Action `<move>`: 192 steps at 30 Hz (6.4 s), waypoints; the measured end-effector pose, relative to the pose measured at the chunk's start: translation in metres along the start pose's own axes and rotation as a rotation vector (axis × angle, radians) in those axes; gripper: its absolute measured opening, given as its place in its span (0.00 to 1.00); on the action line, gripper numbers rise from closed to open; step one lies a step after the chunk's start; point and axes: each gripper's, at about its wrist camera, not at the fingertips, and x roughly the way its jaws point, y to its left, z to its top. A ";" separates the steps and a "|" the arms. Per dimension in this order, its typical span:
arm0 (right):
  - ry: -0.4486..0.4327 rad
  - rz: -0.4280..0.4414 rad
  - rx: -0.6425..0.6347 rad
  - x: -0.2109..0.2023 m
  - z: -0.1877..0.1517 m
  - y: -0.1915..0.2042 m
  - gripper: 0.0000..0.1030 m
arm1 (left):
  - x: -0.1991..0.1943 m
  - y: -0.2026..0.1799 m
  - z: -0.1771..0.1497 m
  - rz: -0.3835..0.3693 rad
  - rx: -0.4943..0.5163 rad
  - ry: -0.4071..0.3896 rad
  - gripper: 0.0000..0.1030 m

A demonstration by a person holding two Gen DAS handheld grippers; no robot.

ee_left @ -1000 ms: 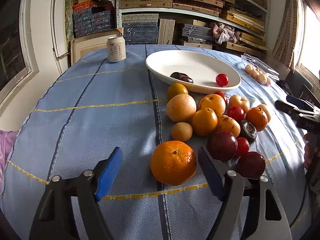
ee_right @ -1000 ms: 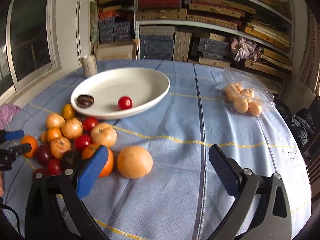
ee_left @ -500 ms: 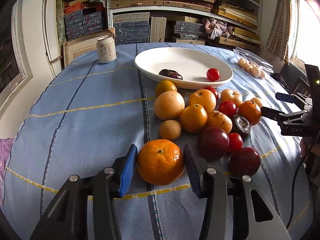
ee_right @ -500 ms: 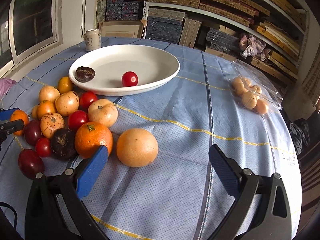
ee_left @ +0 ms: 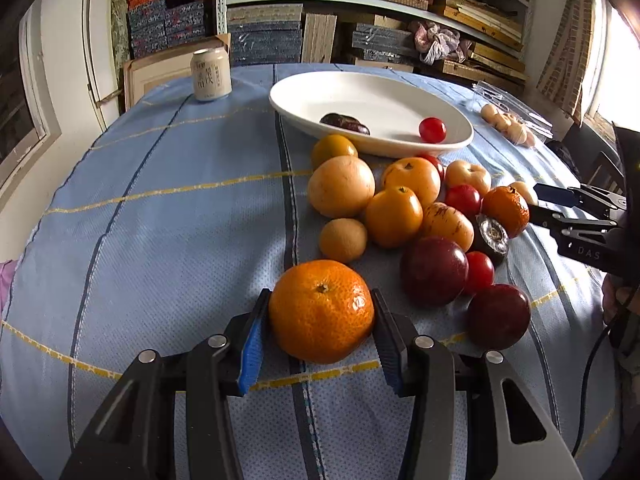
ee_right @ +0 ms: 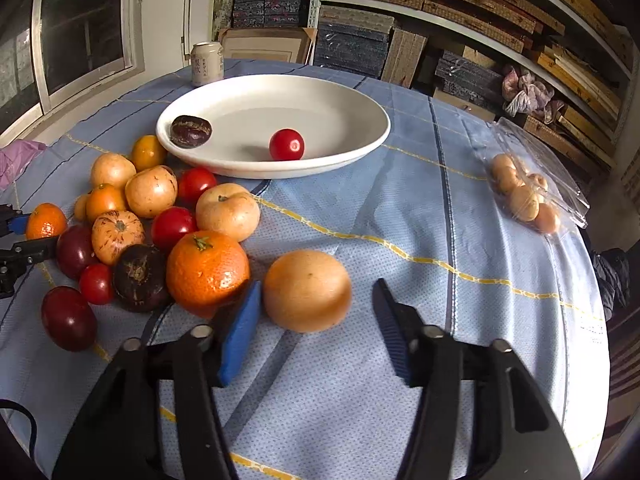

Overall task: Organize fruits
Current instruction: 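Grasp a mandarin orange with the left tool while the right tool grasps a pale round fruit, then carry the orange and pale fruit onto the white plate while both tools open, then withdraw both tools from the plate and move the left tool toward the small brown kiwi, then grasp the small brown kiwi with the left tool while the right tool grasps a leafy mandarin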

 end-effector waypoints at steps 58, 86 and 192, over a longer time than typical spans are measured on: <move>0.028 0.067 0.128 0.035 0.031 -0.036 0.43 | 0.011 -0.016 0.092 0.077 0.056 -0.201 0.46; -0.032 0.176 0.167 0.097 0.136 -0.014 0.44 | 0.108 0.009 0.170 0.025 -0.042 -0.031 0.47; 0.001 0.281 0.141 0.004 0.011 0.024 0.66 | 0.012 -0.002 0.030 0.020 0.018 -0.053 0.26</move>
